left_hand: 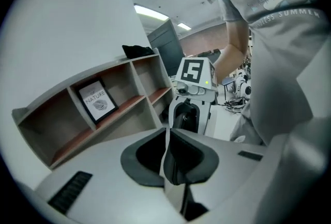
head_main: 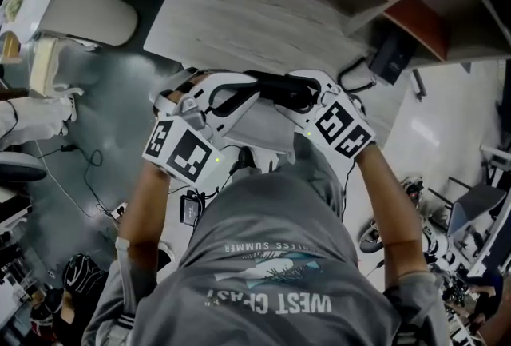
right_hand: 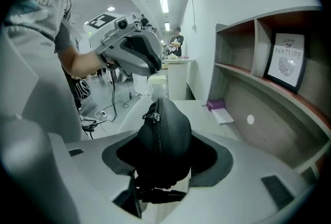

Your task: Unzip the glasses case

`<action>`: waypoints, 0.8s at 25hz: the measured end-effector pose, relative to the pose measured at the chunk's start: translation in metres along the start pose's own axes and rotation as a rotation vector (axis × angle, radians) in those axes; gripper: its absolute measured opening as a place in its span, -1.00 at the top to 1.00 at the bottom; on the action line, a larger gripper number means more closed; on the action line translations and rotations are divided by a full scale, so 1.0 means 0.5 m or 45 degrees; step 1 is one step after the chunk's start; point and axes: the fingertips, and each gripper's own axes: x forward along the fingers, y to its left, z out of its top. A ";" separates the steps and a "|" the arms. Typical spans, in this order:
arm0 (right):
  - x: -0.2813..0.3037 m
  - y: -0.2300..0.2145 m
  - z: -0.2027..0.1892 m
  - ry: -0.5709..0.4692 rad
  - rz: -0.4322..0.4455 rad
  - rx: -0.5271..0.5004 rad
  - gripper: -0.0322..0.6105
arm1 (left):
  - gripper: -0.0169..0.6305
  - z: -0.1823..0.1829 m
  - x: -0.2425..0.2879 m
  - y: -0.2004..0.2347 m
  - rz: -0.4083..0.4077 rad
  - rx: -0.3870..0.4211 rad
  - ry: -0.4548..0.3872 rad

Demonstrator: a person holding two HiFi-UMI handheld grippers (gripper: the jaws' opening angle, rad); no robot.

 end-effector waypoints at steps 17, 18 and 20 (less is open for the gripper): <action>0.181 -0.185 -0.273 0.156 -0.172 -0.019 0.11 | 0.89 -0.166 0.003 0.058 0.176 -0.448 0.043; 0.190 -0.195 -0.287 0.168 -0.183 -0.030 0.11 | 0.89 -0.173 0.007 0.058 0.174 -0.456 0.049; 0.208 -0.213 -0.311 0.193 -0.201 -0.049 0.11 | 0.89 -0.187 0.013 0.056 0.169 -0.472 0.059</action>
